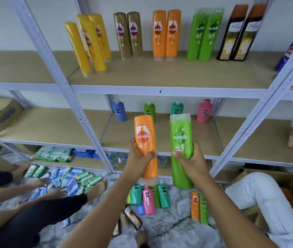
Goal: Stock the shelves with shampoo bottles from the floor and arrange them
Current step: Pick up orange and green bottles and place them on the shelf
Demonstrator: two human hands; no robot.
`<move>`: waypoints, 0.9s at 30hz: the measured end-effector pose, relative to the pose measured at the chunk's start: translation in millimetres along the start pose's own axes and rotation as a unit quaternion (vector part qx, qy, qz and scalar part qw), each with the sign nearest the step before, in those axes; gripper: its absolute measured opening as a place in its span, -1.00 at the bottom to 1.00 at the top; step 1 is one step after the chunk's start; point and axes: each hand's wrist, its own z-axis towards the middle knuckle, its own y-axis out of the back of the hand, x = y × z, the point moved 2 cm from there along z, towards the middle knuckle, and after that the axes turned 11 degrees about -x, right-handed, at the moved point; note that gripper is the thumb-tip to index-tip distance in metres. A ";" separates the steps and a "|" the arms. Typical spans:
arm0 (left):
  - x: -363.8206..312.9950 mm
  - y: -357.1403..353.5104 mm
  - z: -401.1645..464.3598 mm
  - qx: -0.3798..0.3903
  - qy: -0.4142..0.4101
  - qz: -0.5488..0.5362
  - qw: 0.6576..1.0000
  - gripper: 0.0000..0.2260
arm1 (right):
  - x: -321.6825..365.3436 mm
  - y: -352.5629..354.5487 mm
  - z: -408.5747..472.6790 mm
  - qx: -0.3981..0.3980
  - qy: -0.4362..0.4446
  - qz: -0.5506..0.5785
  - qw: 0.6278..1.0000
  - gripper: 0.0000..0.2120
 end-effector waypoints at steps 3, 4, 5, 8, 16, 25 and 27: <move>-19.8 6.2 25.5 -0.007 -0.024 -0.009 1.000 -0.42 | 22.8 -16.4 26.2 -0.009 0.018 0.005 1.000 -0.56; -27.1 8.6 36.1 -0.012 -0.031 -0.010 0.999 -0.42 | 31.1 -23.4 36.3 -0.008 0.022 0.010 1.000 -0.55; -34.5 10.8 48.0 -0.016 -0.040 -0.011 0.999 -0.43 | 39.2 -31.4 47.0 -0.004 0.027 0.019 0.999 -0.53; -57.4 17.6 87.7 -0.024 -0.061 -0.020 0.998 -0.43 | 63.5 -57.2 80.9 -0.008 0.046 0.032 0.998 -0.51; -115.3 38.3 185.0 -0.062 -0.117 -0.003 0.991 -0.45 | 114.6 -120.1 159.7 -0.033 0.108 0.006 0.994 -0.64; -155.4 48.2 274.7 -0.060 -0.160 -0.005 0.985 -0.51 | 159.2 -175.2 235.0 -0.040 0.147 0.045 0.987 -0.60; -163.9 47.4 288.2 -0.064 -0.169 -0.016 0.983 -0.53 | 166.5 -187.1 251.2 -0.028 0.157 0.048 0.986 -0.58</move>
